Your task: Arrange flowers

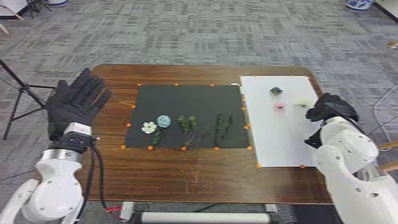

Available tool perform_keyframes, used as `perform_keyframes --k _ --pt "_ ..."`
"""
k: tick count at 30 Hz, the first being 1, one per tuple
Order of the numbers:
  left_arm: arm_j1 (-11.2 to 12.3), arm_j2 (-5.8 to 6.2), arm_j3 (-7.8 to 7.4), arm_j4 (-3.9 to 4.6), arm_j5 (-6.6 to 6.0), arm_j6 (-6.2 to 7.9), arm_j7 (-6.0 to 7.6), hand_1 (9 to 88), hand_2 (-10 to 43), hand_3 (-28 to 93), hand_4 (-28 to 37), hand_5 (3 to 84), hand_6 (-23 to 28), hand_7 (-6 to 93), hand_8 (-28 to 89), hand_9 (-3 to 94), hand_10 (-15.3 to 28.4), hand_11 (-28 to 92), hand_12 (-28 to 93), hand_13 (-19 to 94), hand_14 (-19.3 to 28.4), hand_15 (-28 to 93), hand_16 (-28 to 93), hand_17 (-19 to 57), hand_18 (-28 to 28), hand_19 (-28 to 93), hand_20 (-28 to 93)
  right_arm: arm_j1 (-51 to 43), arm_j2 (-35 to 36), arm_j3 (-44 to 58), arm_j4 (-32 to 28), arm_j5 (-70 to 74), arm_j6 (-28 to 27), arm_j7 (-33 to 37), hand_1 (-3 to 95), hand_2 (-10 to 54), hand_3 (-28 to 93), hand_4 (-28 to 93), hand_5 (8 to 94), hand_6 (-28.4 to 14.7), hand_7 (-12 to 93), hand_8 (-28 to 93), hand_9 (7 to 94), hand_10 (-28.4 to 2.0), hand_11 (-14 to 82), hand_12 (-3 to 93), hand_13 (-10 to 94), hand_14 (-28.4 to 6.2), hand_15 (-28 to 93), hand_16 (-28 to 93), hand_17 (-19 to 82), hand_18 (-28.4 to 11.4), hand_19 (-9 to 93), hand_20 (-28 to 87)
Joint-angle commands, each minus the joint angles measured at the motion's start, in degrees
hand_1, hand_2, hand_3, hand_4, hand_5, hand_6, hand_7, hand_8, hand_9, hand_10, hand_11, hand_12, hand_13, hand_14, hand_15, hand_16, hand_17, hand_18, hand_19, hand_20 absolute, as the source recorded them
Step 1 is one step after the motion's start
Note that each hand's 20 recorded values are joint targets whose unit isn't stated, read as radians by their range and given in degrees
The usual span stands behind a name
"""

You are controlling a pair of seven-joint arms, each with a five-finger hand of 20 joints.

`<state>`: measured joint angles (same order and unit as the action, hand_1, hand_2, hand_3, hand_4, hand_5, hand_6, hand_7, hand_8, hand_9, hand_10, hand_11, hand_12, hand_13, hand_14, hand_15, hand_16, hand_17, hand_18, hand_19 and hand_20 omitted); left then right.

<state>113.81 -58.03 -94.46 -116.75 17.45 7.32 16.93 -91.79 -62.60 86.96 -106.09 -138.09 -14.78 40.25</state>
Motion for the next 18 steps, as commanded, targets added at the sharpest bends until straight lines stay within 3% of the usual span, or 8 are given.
perform_keyframes --k 1,4,8,10,14,18 --pt "0.8 -0.58 0.35 -0.38 -0.01 -0.96 0.44 26.4 17.8 69 -28.3 42.7 7.2 8.6 -9 34.4 13.1 17 6 26 11.5 19 -5 -5.9 13.9 37 8 -0.46 0.65 1.82 2.09 -2.41 -0.71 0.62 44.6 -9.5 75 -26 53.5 -7.3 9 -9 49.6 -17.1 7.8 11.6 69 -9.0 64 27 39 -22.8 87 31" --pt "0.52 -0.58 0.58 -0.16 0.2 -1.78 0.32 26.5 17.5 69 -28.3 42.6 7.2 8.5 -9 34.5 13.2 17 6 26 11.5 19 -5 -5.8 14.0 37 8 -0.3 0.72 1.94 3.02 -2.22 -1.68 1.19 44.2 -9.5 75 -27 51.5 -8.0 9 -9 48.1 -18.3 7.4 11.6 69 -9.0 64 27 39 -22.9 87 31" --pt "0.23 -0.59 0.74 -0.22 0.2 -1.52 0.22 26.7 17.1 69 -28.3 42.6 7.2 8.6 -9 34.7 13.2 17 6 26 11.6 19 -5 -5.8 14.0 37 8 -0.17 0.49 2.2 3.86 -2.14 -4.79 0.83 44.6 -9.5 75 -28 51.5 -8.0 9 -9 47.8 -18.0 7.4 11.6 68 -9.0 65 26 39 -22.8 87 31" --pt "0.19 -0.61 0.88 -0.17 0.15 -1.53 0.3 26.8 17.0 69 -28.3 42.6 7.2 8.6 -9 34.8 13.2 17 6 26 11.6 19 -5 -5.8 14.1 37 8 -0.67 0.43 2.02 4.53 -2.54 -3.27 0.15 44.8 -9.5 75 -28 52.8 -8.2 9 -9 48.4 -17.7 7.7 11.6 68 -9.1 65 26 39 -22.7 87 31" --pt "-0.03 -0.75 1.03 -0.04 0.22 -1.94 -0.03 26.9 17.0 69 -28.3 42.7 7.2 8.7 -9 35.0 13.2 17 6 26 12.0 19 -4 -5.8 14.1 36 8 -1.87 0.12 1.6 5.25 -4.44 -0.81 -0.59 46.8 -9.5 74 -28 60.6 -6.7 11 -10 58.0 -15.9 10.4 12.4 70 -8.8 64 26 40 -22.9 87 31" --pt "0.33 -0.75 0.97 -0.3 -0.45 -1.18 0.13 26.9 17.0 69 -28.3 42.7 7.2 8.6 -9 35.2 13.3 17 7 27 12.5 19 -4 -5.6 14.1 36 8 -2.26 -0.35 1.49 5.4 -4.13 -1.34 -1.15 49.8 -9.5 73 -28 68.0 -3.5 15 -10 66.5 -14.5 13.6 14.6 72 -7.7 63 27 41 -22.5 87 33"
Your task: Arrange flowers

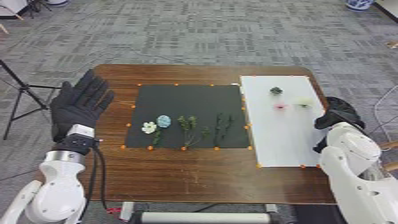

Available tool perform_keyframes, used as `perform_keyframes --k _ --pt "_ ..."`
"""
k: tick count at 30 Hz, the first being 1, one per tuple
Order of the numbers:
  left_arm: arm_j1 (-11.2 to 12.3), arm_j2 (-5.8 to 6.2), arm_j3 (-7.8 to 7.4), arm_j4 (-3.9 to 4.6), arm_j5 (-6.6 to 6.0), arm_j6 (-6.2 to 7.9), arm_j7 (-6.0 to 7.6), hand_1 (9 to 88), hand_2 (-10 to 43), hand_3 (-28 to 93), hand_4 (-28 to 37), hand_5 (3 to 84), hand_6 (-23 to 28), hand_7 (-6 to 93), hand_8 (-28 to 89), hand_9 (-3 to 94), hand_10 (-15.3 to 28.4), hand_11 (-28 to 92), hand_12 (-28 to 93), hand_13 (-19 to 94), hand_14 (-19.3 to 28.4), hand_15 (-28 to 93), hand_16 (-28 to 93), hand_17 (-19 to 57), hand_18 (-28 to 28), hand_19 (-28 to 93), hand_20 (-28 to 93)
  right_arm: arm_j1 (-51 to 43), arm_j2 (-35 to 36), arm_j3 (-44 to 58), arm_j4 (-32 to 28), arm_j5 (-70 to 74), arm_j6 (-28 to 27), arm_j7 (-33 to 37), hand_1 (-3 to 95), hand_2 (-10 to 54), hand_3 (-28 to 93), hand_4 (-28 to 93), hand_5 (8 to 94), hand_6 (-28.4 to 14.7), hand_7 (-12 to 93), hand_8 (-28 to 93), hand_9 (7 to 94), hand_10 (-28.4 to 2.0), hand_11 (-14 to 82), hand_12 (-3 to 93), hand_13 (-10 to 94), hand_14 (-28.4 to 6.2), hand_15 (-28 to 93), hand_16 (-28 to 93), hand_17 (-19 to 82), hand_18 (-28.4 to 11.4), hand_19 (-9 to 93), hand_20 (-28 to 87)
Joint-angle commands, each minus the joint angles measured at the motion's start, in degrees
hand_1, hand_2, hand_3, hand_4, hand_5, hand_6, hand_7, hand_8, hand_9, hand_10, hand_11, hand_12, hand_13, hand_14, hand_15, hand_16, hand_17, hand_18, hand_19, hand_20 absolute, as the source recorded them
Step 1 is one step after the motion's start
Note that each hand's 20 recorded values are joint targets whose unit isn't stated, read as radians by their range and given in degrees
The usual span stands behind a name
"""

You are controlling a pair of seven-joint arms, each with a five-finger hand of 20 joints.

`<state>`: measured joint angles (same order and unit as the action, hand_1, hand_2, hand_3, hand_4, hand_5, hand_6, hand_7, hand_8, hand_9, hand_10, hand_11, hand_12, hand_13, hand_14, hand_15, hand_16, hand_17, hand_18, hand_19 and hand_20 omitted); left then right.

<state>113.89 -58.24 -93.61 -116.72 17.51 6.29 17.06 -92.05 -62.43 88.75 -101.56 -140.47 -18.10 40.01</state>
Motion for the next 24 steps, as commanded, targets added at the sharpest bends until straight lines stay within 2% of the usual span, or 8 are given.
perform_keyframes --k 1,4,7,13,16,19,21,24 --pt "0.24 -0.54 0.14 -0.28 -0.72 -0.35 0.07 26.9 17.0 69 -28.3 42.7 7.2 8.7 -9 35.2 13.3 17 7 27 12.9 19 -4 -5.6 14.2 36 8 -2.09 -0.61 -0.38 0.91 -2.06 1.53 -1.16 51.6 -9.5 71 -28 69.3 -3.3 17 -6 67.7 -14.0 14.3 15.2 72 -7.5 63 28 41 -22.5 87 33" --pt "0.23 -0.69 0.11 -0.26 -0.5 -0.25 -0.02 26.9 17.0 69 -28.3 42.7 7.3 8.7 -9 35.2 13.3 17 7 27 13.3 20 -4 -5.6 14.2 36 8 -2.41 -0.64 -0.85 1.23 -3.41 2.86 -1.75 57.8 -9.5 65 -28 73.0 -3.0 21 1 70.5 -13.0 15.9 17.1 73 -6.4 61 33 41 -22.4 87 34" --pt "0.32 -0.69 0.08 -0.26 -0.53 -0.06 -0.09 26.9 17.0 69 -28.3 42.8 7.3 8.6 -9 35.3 13.4 17 7 27 13.4 20 -4 -5.6 14.2 36 8 -2.33 -0.51 -1.41 1.12 -3.36 4.47 -1.34 60.8 -9.5 67 -28 76.4 -1.8 27 6 76.4 -10.2 8.7 27.7 74 -5.4 58 37 42 -22.1 87 35" --pt "0.84 -1.07 -0.64 -0.38 -0.3 -0.45 -0.06 26.9 17.0 69 -28.3 42.9 7.4 8.6 -9 35.3 13.4 17 7 27 13.4 20 -4 -5.5 14.2 36 8 -2.68 0.65 -2.21 -3.62 -1.37 7.64 -1.68 61.7 -9.5 67 -28 78.4 -2.1 29 8 79.2 -10.3 6.0 30.3 75 -4.8 58 37 42 -22.2 87 36" --pt "0.89 -1.56 -1.18 0.04 0.5 -2.3 -0.58 27.0 17.1 69 -28.3 42.9 7.4 8.4 -9 35.3 13.4 17 6 27 13.1 20 -4 -5.4 14.1 36 8 -3.08 1.35 -3.26 -8.37 0.32 6.88 -4.39 61.6 -9.5 68 -28 78.3 -2.3 28 9 79.4 -10.3 5.5 30.6 75 -4.7 58 37 42 -22.2 87 36" --pt "1.37 -1.77 -1.2 -0.17 0.29 -2.1 -0.23 27.1 17.1 69 -28.3 42.7 7.2 8.3 -9 35.3 13.4 17 6 27 12.7 19 -5 -5.3 14.1 36 8 -1.4 0.31 -5.38 -11.91 1.5 7.35 -6.82 61.5 -9.5 68 -27 78.3 -2.3 28 10 79.1 -10.3 5.4 30.8 75 -4.7 58 38 42 -22.2 87 36" --pt "2.45 -1.62 -1.22 -0.43 0.03 -1.73 0.33 27.1 17.1 69 -28.3 42.6 7.2 8.3 -9 35.3 13.4 17 6 27 12.6 19 -5 -5.3 14.1 36 8 1.57 -2.1 -6.96 -13.64 6.95 5.63 -6.71 61.4 -9.5 68 -27 78.0 -2.3 28 10 78.9 -10.3 5.4 30.8 75 -4.6 58 38 42 -22.2 87 36" --pt "3.9 -0.85 -0.08 -0.6 -1.62 -1.59 1.79 27.2 17.1 68 -28.3 42.6 7.1 8.2 -9 35.3 13.4 17 6 27 12.4 19 -4 -5.3 14.1 36 8 5.98 -5.65 -11.29 -13.84 8.97 5.07 -8.47 61.1 -9.5 68 -26 77.6 -2.3 28 11 78.0 -10.6 5.7 30.2 74 -4.6 57 38 42 -22.0 87 36"
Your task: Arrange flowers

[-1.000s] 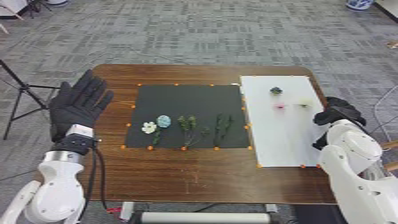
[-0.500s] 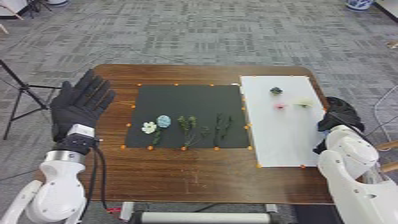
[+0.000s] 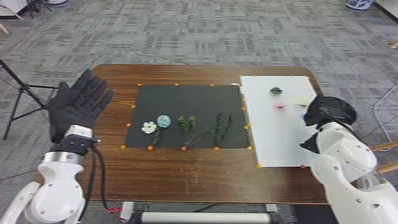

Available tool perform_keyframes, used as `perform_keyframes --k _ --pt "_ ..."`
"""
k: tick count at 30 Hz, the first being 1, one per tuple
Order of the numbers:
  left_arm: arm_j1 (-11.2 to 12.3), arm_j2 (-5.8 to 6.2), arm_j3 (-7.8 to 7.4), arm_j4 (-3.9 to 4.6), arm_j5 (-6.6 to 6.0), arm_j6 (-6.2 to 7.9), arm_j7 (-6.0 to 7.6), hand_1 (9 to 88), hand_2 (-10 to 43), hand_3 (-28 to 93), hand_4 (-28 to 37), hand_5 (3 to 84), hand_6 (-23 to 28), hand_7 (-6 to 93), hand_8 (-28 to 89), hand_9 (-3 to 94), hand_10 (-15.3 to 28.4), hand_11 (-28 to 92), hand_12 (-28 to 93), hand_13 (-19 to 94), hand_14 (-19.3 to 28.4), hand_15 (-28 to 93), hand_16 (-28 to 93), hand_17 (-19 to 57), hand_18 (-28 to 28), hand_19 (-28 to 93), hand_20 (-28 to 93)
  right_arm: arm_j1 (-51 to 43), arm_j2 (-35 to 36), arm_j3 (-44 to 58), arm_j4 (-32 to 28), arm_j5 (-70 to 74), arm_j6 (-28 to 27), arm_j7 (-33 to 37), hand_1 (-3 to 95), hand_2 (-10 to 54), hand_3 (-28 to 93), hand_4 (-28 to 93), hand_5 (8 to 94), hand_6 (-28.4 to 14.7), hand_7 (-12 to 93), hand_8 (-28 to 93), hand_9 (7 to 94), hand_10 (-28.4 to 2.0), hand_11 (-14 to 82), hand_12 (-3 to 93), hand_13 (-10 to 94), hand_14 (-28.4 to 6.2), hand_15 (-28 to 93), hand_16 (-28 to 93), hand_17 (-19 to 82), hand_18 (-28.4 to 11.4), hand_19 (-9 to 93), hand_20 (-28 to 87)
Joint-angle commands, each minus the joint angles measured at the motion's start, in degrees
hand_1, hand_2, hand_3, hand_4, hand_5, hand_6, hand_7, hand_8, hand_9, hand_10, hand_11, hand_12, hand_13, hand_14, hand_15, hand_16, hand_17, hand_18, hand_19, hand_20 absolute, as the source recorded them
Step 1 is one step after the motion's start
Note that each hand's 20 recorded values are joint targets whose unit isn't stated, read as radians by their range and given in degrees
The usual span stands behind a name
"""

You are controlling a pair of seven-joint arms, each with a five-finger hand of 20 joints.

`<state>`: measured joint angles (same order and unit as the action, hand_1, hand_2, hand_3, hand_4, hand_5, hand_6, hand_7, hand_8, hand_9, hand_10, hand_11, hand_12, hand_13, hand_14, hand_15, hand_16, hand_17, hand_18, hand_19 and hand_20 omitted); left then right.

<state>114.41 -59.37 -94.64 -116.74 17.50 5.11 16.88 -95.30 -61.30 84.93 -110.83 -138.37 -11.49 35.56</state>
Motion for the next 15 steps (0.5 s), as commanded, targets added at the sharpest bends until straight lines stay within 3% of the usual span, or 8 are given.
perform_keyframes --k 1,5,7,14,15 --pt "3.5 0.49 1.36 -0.51 -2.04 -0.28 2.15 27.1 17.2 68 -28.3 42.5 7.1 8.2 -9 35.3 13.4 17 6 27 12.4 19 -4 -5.3 14.0 36 8 10.33 -7.89 -8.92 -4.06 5.77 -1.31 -5.66 61.1 -9.5 68 -26 77.5 -2.4 28 11 77.9 -10.6 5.8 30.1 74 -4.6 57 38 42 -22.0 87 36" --pt "4.54 0.75 1.45 -0.58 -2.31 0.22 2.29 27.1 17.2 68 -28.3 42.4 7.1 8.2 -9 35.3 13.4 17 6 27 12.3 18 -4 -5.3 14.0 36 8 15.6 -13.1 -14.33 0.03 5.04 -1.71 -10.31 61.1 -9.5 67 -26 77.5 -2.5 28 11 77.5 -10.5 6.2 29.8 74 -4.9 58 38 42 -22.0 87 36" --pt "4.89 0.82 1.45 -0.53 -2.21 0.52 2.05 27.0 17.3 68 -28.3 42.4 7.1 8.1 -9 35.3 13.4 17 6 27 12.3 18 -4 -5.3 14.0 36 8 16.84 -15.35 -15.53 3.36 4.71 0.2 -16.7 60.8 -9.5 68 -26 77.2 -2.3 28 11 77.3 -10.5 6.4 29.6 74 -4.9 58 38 41 -21.8 87 36" --pt "5.8 0.79 0.99 -0.66 -2.03 1.1 1.61 26.7 18.2 67 -28.3 42.4 7.1 8.2 -9 35.4 13.4 17 6 27 12.3 18 -4 -5.4 14.0 36 8 21.66 -20.17 -21.27 12.36 -1.71 -1.81 -22.32 59.2 -9.5 69 -26 75.0 -1.6 32 9 75.0 -9.7 8.0 27.8 72 -5.4 59 38 40 -21.1 86 37" --pt "5.5 -3.34 -1.09 -0.7 1.14 -0.07 -2.19 26.6 18.3 67 -28.3 42.4 7.1 8.2 -9 35.4 13.4 17 6 27 12.3 18 -4 -5.4 14.0 36 8 21.84 -20.44 -21.83 13.17 -3.28 -2.52 -23.22 59.2 -9.5 68 -26 74.9 -1.6 32 9 74.7 -9.6 8.0 27.7 72 -5.4 59 38 40 -21.1 86 37"
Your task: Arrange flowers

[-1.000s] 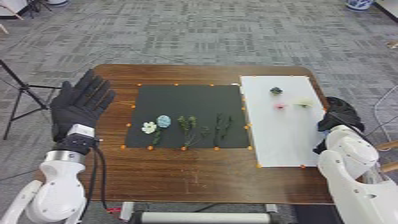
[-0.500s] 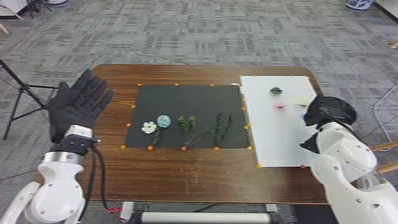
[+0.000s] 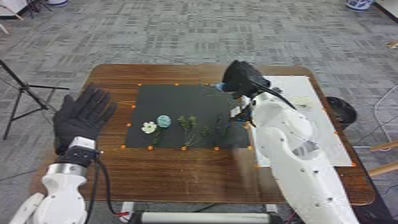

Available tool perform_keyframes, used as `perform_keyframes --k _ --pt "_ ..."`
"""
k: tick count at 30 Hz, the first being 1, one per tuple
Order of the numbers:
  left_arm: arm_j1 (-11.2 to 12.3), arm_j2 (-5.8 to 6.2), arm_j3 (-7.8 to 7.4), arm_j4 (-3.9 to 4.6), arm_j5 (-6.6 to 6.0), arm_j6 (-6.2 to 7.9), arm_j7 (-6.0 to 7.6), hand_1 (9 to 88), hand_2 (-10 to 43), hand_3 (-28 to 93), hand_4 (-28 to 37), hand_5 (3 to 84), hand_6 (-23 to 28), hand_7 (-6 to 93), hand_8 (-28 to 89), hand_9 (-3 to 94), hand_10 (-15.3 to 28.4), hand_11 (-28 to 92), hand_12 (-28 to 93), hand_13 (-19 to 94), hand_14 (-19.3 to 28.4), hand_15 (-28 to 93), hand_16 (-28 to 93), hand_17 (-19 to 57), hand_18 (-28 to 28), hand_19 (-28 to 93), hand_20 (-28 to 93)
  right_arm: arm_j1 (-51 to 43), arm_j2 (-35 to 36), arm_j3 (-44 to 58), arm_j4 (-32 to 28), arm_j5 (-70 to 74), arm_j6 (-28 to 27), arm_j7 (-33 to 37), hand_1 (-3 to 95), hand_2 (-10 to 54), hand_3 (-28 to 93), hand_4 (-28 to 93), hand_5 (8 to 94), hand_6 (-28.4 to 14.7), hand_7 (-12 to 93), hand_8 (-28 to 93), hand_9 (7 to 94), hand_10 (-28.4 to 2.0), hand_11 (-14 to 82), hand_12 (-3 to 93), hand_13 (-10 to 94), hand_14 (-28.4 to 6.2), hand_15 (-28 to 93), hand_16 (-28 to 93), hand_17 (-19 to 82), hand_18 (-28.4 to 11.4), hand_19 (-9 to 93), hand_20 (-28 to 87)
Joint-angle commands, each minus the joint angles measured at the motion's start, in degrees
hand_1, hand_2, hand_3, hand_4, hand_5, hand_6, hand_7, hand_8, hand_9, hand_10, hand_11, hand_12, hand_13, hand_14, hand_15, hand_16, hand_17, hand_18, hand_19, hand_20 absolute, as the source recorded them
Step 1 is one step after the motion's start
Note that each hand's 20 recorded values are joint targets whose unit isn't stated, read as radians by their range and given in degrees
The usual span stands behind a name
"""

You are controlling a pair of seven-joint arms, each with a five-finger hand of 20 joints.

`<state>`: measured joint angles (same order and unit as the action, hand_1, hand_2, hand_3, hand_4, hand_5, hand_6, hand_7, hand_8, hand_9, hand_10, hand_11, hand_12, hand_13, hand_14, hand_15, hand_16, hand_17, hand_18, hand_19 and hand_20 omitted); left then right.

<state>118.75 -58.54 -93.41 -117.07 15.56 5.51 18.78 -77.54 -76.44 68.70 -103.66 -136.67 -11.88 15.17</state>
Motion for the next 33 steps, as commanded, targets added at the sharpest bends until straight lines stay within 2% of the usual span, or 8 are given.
perform_keyframes --k 1,8,10,23,24,25,29,33 --pt "1.3 -4.02 -2.34 -0.45 3.02 -0.3 -3.93 26.5 18.3 67 -28.3 42.4 7.1 8.2 -9 35.4 13.4 17 6 27 12.3 18 -4 -5.4 14.0 36 8 4.07 -5.53 -6.4 7.06 -8.49 -1.96 -4.35 59.2 -9.5 68 -26 74.8 -1.6 33 8 74.5 -9.6 8.2 27.5 72 -5.4 60 38 40 -21.0 86 37" --pt "1.05 -4.34 -2.29 -0.5 3.43 -0.52 -4.16 26.4 18.3 68 -28.3 42.5 7.1 8.3 -9 35.4 13.3 17 6 27 12.4 18 -4 -5.4 14.0 36 8 4.0 -7.95 -9.07 11.65 -24.45 -3.15 -10.44 59.2 -9.5 69 -26 74.1 -1.1 34 7 75.0 -9.3 8.2 27.5 73 -5.4 62 37 41 -21.0 88 40" --pt "0.88 -4.15 -2.21 -0.52 3.55 -0.75 -4.16 26.3 18.3 68 -28.3 42.5 7.1 8.3 -9 35.4 13.3 17 6 27 12.4 19 -4 -5.5 14.0 36 8 3.94 -8.35 -9.45 11.02 -22.29 -6.19 -7.23 59.2 -9.5 68 -26 74.1 -1.0 34 6 75.0 -9.3 8.1 27.5 73 -5.4 62 37 41 -21.0 88 40" --pt "0.18 -3.96 -1.8 -0.4 3.55 -1.03 -4.21 26.6 18.3 68 -28.3 43.0 7.1 8.8 -9 35.7 13.2 17 6 27 12.5 19 -4 -5.7 14.3 36 9 2.72 -11.78 -11.05 13.12 -23.76 -6.47 -5.61 59.1 -9.5 68 -26 74.2 -1.2 34 5 74.3 -9.7 8.6 26.6 73 -5.6 63 36 41 -21.0 88 41" --pt "0.21 -3.89 -1.69 -0.58 3.54 -0.94 -4.19 26.6 18.3 68 -28.3 43.0 7.1 8.7 -9 35.7 13.2 17 6 27 12.5 19 -4 -5.7 14.3 36 9 2.6 -11.63 -11.23 12.74 -23.92 -6.96 -5.65 59.2 -9.5 68 -26 74.3 -1.2 34 5 74.1 -9.8 8.6 26.5 73 -5.7 63 36 41 -21.0 88 41" --pt "2.65 -4.03 -3.34 -3.08 3.61 -1.01 -5.39 26.6 18.3 68 -28.3 42.9 7.2 8.7 -9 35.7 13.2 17 6 27 12.5 19 -4 -5.8 14.3 36 9 1.08 -10.29 -12.41 9.11 -22.57 -8.9 -3.35 59.2 -9.5 68 -26 74.2 -1.2 34 5 74.0 -9.9 8.7 26.4 73 -5.8 63 36 41 -21.0 88 41" --pt "-1.72 -3.84 -1.58 0.64 3.77 -0.93 -5.38 26.6 18.3 68 -28.3 43.0 7.3 8.7 -9 35.8 13.3 17 6 27 12.5 19 -4 -5.8 14.3 36 9 2.46 -12.15 -10.83 14.03 -25.02 -7.58 -6.14 59.3 -9.5 68 -26 73.8 -1.2 33 5 73.5 -10.0 9.1 26.0 73 -5.5 62 37 41 -21.1 88 41" --pt "-3.6 -4.01 -1.3 2.25 3.76 -1.33 -6.04 26.6 18.3 68 -28.3 42.9 7.1 8.4 -9 35.8 13.2 17 6 27 12.4 19 -4 -5.7 14.3 36 9 3.57 -13.04 -10.09 16.41 -25.84 -7.52 -6.83 59.9 -9.5 69 -27 73.6 -1.2 31 3 73.3 -10.0 9.6 25.5 73 -5.1 61 38 41 -21.3 88 41"
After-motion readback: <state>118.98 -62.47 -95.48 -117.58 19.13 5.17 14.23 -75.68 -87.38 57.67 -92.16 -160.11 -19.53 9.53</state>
